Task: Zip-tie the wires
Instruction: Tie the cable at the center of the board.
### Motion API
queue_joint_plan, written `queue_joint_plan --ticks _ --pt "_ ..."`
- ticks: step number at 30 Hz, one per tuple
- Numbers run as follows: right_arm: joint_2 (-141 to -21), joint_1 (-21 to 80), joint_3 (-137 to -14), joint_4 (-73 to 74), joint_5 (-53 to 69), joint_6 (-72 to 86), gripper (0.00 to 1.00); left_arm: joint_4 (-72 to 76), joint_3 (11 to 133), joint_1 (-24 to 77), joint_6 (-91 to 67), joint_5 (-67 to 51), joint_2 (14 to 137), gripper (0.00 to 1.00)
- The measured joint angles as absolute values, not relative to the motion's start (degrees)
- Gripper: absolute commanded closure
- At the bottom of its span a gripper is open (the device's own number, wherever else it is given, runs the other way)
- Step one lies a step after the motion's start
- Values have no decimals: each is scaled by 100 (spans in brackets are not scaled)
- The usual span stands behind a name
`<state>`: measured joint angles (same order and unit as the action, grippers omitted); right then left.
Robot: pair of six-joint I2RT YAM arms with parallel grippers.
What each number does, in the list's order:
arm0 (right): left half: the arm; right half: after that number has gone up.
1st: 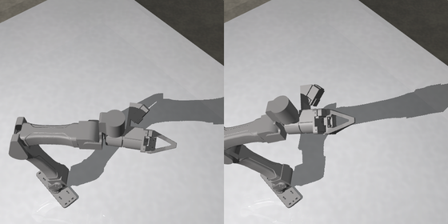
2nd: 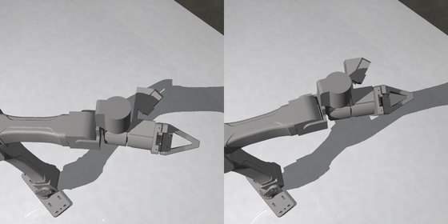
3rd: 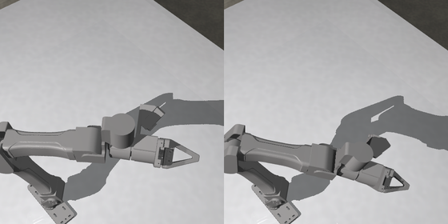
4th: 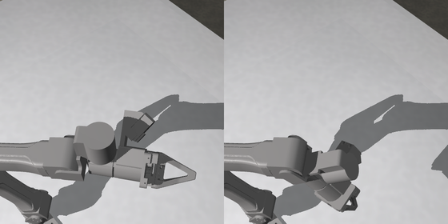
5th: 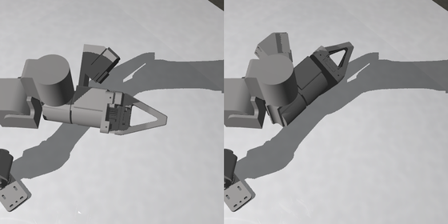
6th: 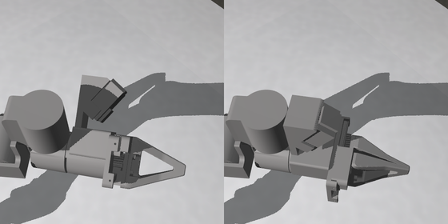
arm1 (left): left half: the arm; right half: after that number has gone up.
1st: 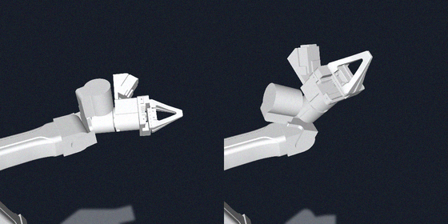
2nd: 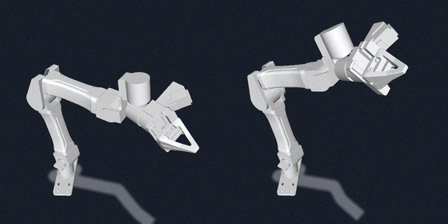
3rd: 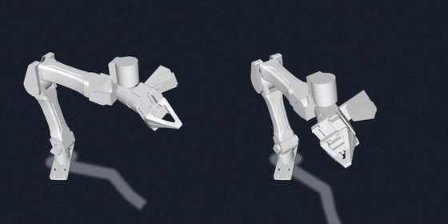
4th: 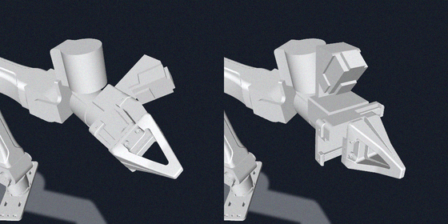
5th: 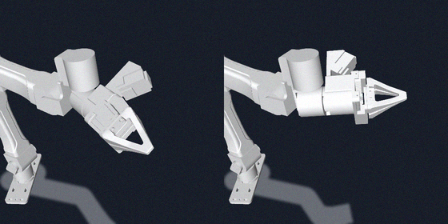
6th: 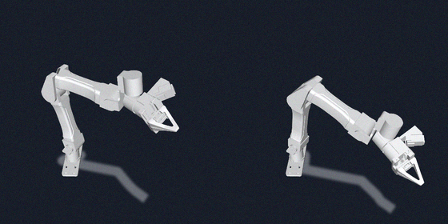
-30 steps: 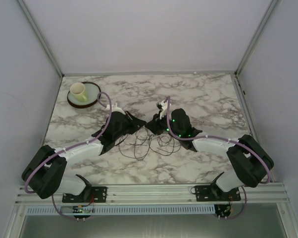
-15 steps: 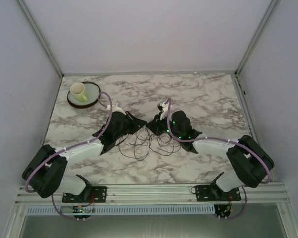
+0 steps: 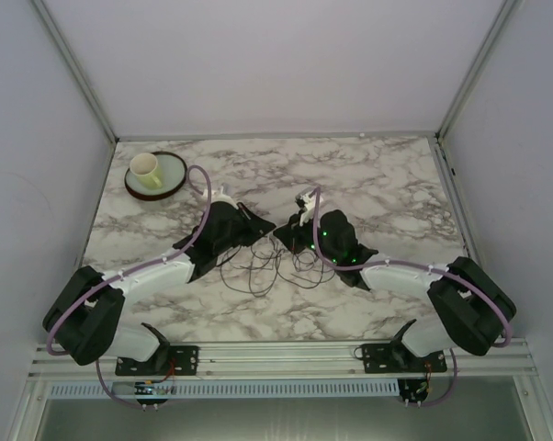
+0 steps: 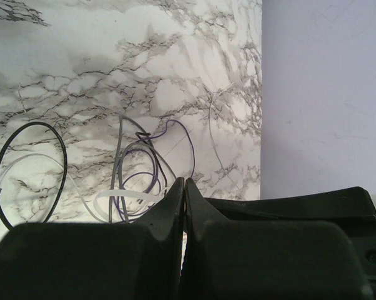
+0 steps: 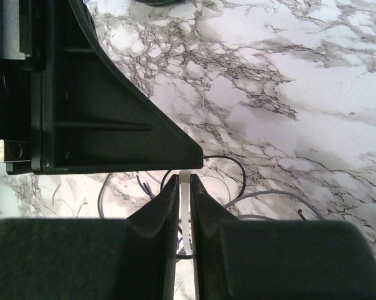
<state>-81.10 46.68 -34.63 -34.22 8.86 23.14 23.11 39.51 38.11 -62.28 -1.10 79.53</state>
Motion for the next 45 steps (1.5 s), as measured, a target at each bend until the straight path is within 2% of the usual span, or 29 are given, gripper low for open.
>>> queue_joint_plan --ticks 17,26,27,31,34,45 --pt "-8055 4838 -3382 -3164 694 2290 92 2215 4040 3651 -6187 -198 7953 100" --pt "-8044 4950 -3229 -2440 735 2252 92 2390 4436 3452 -6123 -32 7953 100" --pt "-8034 4950 -3223 -2408 731 2252 92 2405 4469 3450 -6108 -34 7950 98" --pt "-7924 4950 -3218 -2351 674 2252 92 2392 4497 3450 -5994 -58 7950 74" --pt "-7867 4950 -3218 -2355 633 2255 92 2359 4477 3450 -5911 -60 7937 60" --pt "-7723 4950 -3218 -2355 395 2335 92 2355 3907 3489 -5852 -432 7795 56"
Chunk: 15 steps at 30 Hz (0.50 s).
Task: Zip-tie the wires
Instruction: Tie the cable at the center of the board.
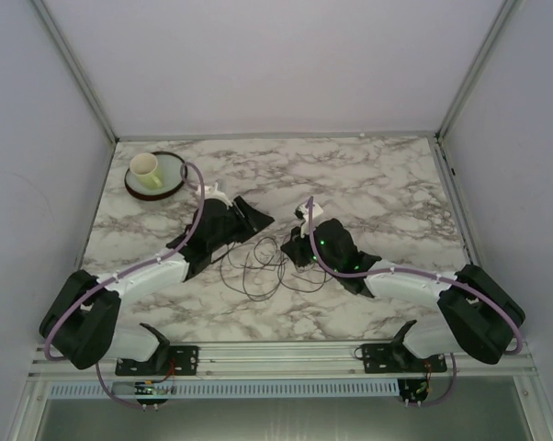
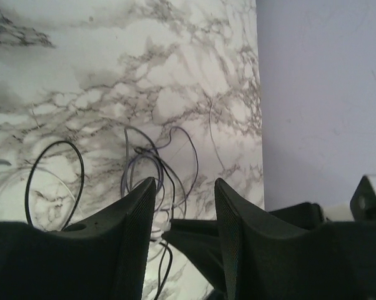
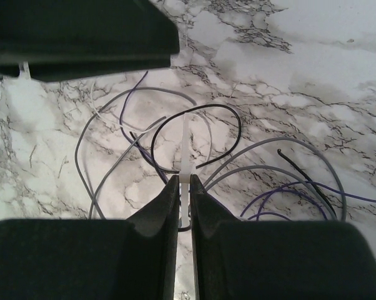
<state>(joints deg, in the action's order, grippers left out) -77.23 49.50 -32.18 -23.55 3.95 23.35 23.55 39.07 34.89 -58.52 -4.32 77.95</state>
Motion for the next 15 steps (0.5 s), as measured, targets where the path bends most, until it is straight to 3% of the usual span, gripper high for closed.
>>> queue_joint_plan --ticks 11,15 --pt "-7717 4950 -3328 -2353 336 2364 92 2587 3767 3911 -5990 -591 8042 58" --pt "-7717 4950 -3328 -2355 327 2368 92 2604 3728 3968 -6014 -554 8044 64"
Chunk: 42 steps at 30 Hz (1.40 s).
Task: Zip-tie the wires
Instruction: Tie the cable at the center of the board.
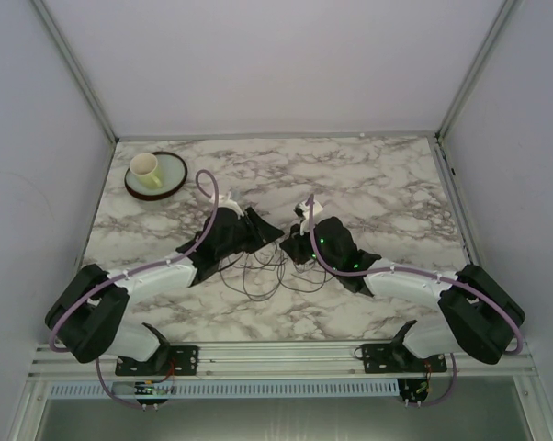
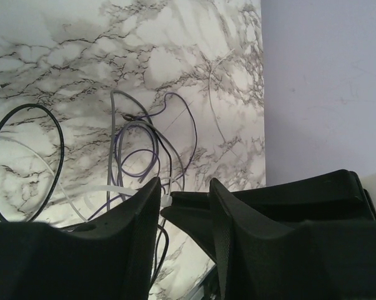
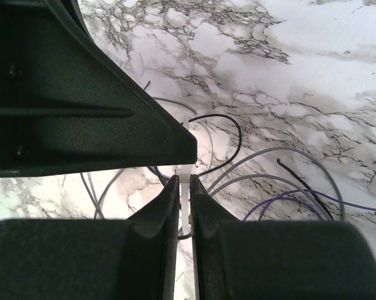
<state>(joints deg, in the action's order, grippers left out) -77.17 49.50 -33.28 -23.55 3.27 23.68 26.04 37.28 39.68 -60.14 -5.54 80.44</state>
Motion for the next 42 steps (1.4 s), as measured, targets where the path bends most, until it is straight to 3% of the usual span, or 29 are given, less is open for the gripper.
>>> queue_joint_plan --ticks 7,14,24,38,41,42 --pt "-7719 4950 -3328 -2370 287 2429 92 2685 3708 4093 -6101 -526 8191 74" --pt "-7717 4950 -3330 -2375 285 2471 93 2801 3710 4132 -6132 -434 8379 100" --pt "-7717 4952 -3374 -2281 202 2484 94 2729 3815 4051 -6001 -421 8440 100" --pt "-7677 5360 -3433 -1839 -99 2515 94 2320 4934 3135 -5544 -593 8438 100" --pt "-7677 5365 -3433 -1769 -110 2510 83 2331 4989 3098 -5505 -600 8438 100" --pt "-7677 5365 -3433 -1750 -115 2506 74 2338 4989 3100 -5502 -617 8438 100"
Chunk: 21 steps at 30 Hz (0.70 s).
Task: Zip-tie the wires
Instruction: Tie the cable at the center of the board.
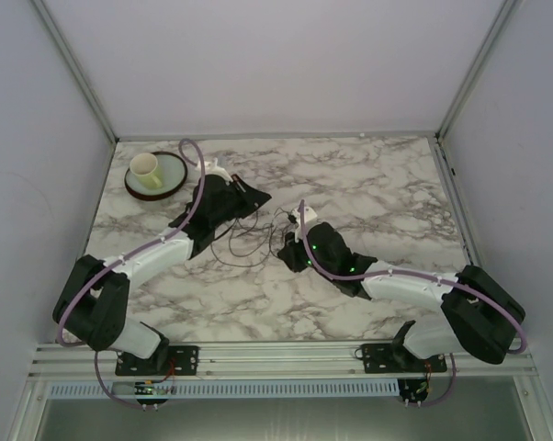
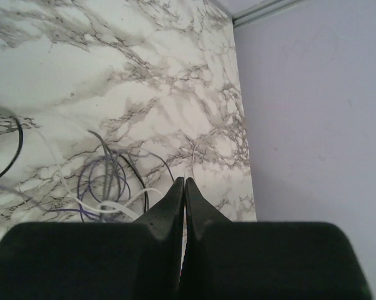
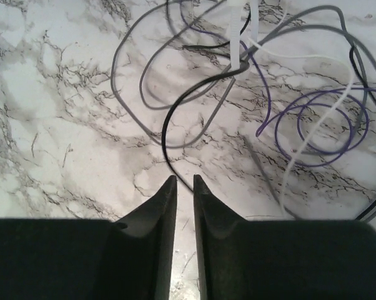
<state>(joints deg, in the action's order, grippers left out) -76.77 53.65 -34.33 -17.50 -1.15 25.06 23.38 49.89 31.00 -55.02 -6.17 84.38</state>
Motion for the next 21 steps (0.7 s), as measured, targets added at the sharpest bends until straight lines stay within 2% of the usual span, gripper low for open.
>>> queue_joint_plan --ticks 2,5,8,11,14,21 --pt "-7677 5360 -3437 -1721 -130 2506 60 2333 4989 3100 -5496 -655 8438 100" --pt "-7651 5310 -3437 -1669 -169 2508 45 2322 4987 3105 -5441 -644 8429 100" --pt "-7404 5181 -3430 -1597 -156 2486 36 2202 4987 3105 -5317 -585 8377 100" --pt "-7041 4960 -3409 -1640 -14 2342 30 2023 4987 3103 -5157 -491 8230 100" --pt "-6855 4797 -3315 -1756 274 2040 29 1800 4987 3105 -4976 -338 8009 100" --pt "-7555 4772 -3304 -1739 1162 1579 29 1474 5074 3105 -4770 -176 7754 100"
